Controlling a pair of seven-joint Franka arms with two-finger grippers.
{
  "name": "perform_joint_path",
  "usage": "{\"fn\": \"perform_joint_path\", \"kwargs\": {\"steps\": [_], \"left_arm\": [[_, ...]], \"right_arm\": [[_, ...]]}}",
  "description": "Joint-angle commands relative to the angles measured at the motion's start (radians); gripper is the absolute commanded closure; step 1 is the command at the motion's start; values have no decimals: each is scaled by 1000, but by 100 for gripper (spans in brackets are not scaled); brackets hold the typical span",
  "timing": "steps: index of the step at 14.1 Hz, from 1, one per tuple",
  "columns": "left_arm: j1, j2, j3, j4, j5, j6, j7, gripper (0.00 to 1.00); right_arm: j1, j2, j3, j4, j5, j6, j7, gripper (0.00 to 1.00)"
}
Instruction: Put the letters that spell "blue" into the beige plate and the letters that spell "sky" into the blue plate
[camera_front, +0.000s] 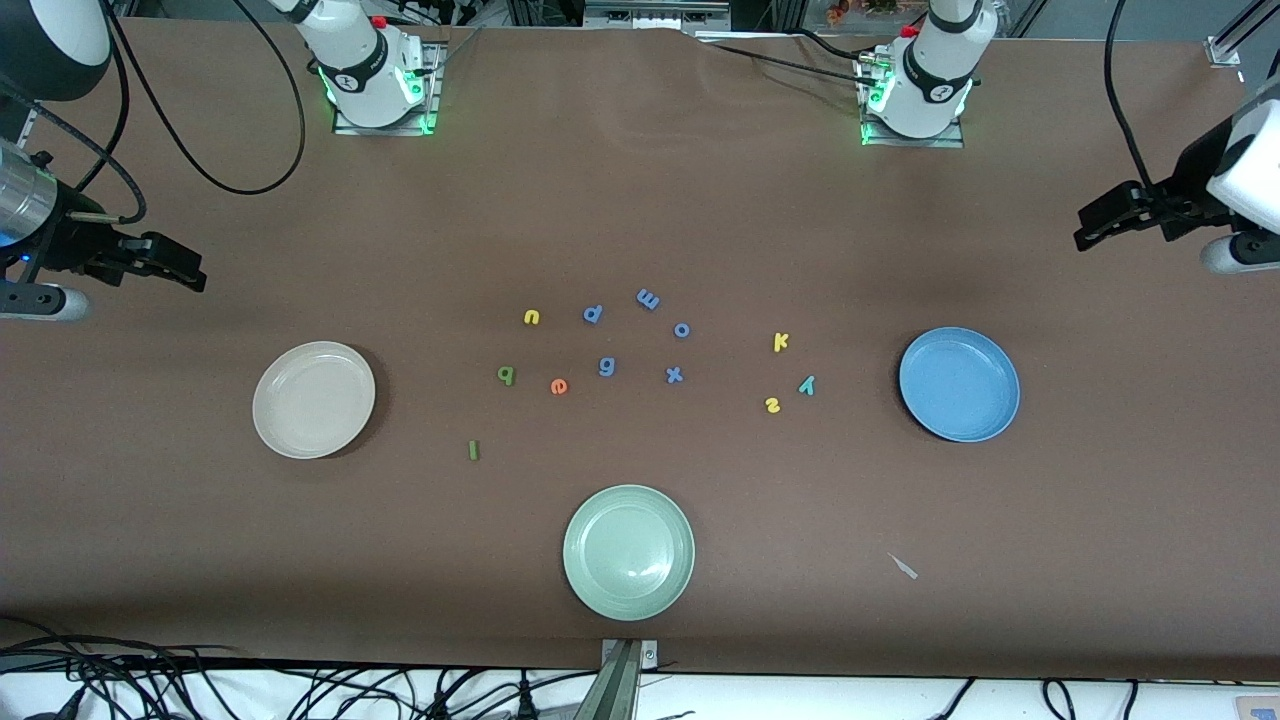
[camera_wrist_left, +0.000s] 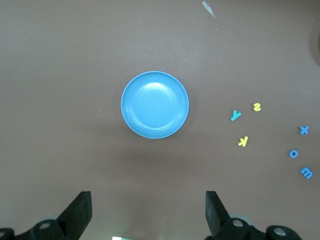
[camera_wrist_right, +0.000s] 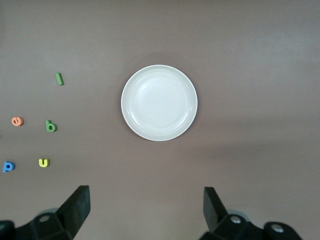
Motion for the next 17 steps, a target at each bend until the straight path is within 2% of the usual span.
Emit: {"fn": "perform_joint_path", "kwargs": {"steps": [1, 17], "left_arm": [[13, 22, -5, 33, 20, -26, -3, 0], [4, 22, -10, 36, 18, -27, -5, 0]], "right_arm": [[-4, -10, 5, -3, -6, -5, 4, 0], [-4, -10, 3, -3, -6, -15, -4, 0]]}}
